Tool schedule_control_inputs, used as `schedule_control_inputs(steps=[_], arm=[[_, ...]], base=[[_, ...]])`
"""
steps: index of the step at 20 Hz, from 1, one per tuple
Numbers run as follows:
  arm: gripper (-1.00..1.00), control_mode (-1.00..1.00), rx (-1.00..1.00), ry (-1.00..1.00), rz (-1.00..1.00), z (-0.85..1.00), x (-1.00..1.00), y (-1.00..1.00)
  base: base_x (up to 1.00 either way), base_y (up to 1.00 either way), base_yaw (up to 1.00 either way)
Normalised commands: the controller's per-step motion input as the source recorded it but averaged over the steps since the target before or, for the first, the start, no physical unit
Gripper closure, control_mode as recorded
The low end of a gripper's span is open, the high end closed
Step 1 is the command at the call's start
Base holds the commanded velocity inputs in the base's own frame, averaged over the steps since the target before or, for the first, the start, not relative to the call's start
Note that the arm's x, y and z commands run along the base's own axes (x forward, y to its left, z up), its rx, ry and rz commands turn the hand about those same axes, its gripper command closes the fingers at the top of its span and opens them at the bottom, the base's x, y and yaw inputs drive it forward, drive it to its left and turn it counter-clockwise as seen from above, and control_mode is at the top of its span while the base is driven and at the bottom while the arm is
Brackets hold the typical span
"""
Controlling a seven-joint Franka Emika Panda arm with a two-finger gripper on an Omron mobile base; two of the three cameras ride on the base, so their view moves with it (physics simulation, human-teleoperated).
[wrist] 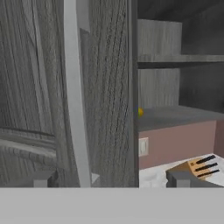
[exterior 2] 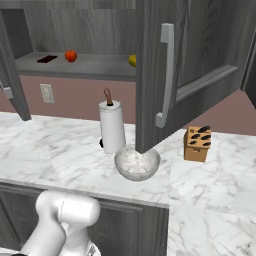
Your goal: Open the cabinet. Pick the apple and orange from the cabinet and place them into the bowl. Then close the cabinet.
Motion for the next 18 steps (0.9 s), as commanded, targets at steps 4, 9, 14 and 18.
schedule_control_inputs(steps=[4,9,14,18], arm=[[-1.00,-1.00,0.00,0.00,0.11,0.00,-0.32,-0.29],[-1.00,-1.00,0.00,0.00,0.16,0.00,-0.03,-0.29],[-1.00,-1.00,0.00,0.00,0.15,0.00,0.00,-0.38],[-1.00,-1.00,0.00,0.00,0.09,0.00,0.00,-0.43]], base=[[0.00,0.00,0.00],[0.00,0.00,0.00],[0.00,0.00,0.00],[0.00,0.00,0.00]])
